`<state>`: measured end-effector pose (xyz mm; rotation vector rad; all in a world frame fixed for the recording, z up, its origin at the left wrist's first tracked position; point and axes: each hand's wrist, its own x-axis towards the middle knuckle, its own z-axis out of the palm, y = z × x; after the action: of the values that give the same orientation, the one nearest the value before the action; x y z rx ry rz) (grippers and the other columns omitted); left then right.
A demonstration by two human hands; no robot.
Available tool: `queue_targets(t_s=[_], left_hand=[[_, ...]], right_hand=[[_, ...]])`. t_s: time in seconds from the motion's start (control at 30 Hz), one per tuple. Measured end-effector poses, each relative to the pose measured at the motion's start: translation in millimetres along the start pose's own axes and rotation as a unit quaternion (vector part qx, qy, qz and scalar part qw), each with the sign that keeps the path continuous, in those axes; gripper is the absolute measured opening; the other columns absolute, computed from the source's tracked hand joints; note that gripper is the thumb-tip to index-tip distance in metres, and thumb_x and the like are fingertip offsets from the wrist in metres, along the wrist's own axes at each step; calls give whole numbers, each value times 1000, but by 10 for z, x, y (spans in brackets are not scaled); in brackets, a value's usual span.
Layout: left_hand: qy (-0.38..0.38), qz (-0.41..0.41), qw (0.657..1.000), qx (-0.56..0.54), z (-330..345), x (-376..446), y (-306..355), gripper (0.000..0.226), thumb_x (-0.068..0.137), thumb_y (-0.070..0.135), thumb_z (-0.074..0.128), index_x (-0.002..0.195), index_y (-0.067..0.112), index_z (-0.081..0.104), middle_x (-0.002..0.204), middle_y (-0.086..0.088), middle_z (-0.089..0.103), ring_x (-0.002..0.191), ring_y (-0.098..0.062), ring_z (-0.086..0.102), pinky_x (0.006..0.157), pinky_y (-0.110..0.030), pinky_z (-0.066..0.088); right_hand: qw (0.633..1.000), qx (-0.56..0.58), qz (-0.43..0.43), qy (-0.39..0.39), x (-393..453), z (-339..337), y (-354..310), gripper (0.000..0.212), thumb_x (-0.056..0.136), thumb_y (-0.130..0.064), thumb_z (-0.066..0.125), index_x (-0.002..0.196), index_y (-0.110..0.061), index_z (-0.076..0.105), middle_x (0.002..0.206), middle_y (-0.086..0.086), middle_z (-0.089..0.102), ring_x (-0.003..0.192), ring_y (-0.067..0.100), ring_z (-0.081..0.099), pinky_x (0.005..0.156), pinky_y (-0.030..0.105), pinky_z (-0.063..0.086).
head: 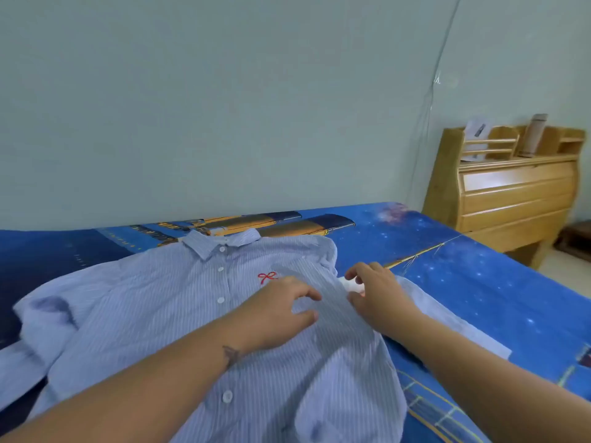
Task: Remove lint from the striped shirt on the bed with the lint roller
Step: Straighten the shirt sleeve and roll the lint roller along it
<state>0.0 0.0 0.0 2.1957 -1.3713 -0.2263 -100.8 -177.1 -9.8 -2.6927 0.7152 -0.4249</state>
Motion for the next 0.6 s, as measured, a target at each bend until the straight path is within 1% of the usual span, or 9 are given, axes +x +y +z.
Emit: queue_targets(t_s=[0.1, 0.2, 0.3, 0.4, 0.5, 0.6], left_hand=[[-7, 24, 999, 22, 66, 94, 93, 37, 88, 36, 59, 125, 31, 58, 129, 9, 53, 121, -7, 45, 101, -22, 33], [-13, 34, 999, 33, 127, 178, 208, 38, 89, 35, 58, 127, 32, 57, 132, 9, 51, 125, -8, 43, 103, -21, 30], [-19, 35, 998, 40, 157, 241, 259, 39, 90, 34, 56, 129, 33, 55, 134, 9, 50, 126, -9, 43, 109, -29, 33], [-36, 39, 997, 50, 191, 270, 302, 37, 91, 32, 54, 128, 34, 57, 134, 6, 50, 126, -12, 41, 111, -35, 33], [-43, 40, 996, 62, 204, 290, 318, 35, 92, 31, 53, 127, 33, 58, 134, 5, 49, 126, -13, 41, 110, -34, 32], [-50, 38, 996, 68, 205, 314, 323, 33, 93, 33, 52, 126, 33, 58, 134, 6, 49, 126, -13, 40, 110, -34, 33]], right_hand=[[999, -5, 32, 7, -14, -10, 157, 28, 89, -15, 52, 116, -21, 53, 119, 4, 52, 112, 23, 44, 83, 29, 36], [998, -9, 57, -3, -28, -1, 242, 25, 88, -11, 49, 111, -21, 52, 118, 6, 52, 102, 22, 45, 84, 31, 39], [998, -14, 69, -1, -31, 10, 280, 21, 90, -15, 50, 110, -20, 51, 115, 6, 53, 91, 18, 42, 77, 27, 37], [997, -5, 82, -6, -44, 25, 302, 21, 90, -15, 53, 110, -18, 48, 114, 7, 53, 89, 18, 48, 73, 26, 39], [996, 4, 89, -3, -66, 39, 323, 17, 91, -16, 53, 103, -20, 41, 109, 6, 55, 86, 18, 50, 69, 25, 39], [995, -5, 93, -21, -95, 36, 353, 24, 89, -18, 56, 99, -23, 34, 98, 3, 57, 76, 17, 52, 55, 22, 36]])
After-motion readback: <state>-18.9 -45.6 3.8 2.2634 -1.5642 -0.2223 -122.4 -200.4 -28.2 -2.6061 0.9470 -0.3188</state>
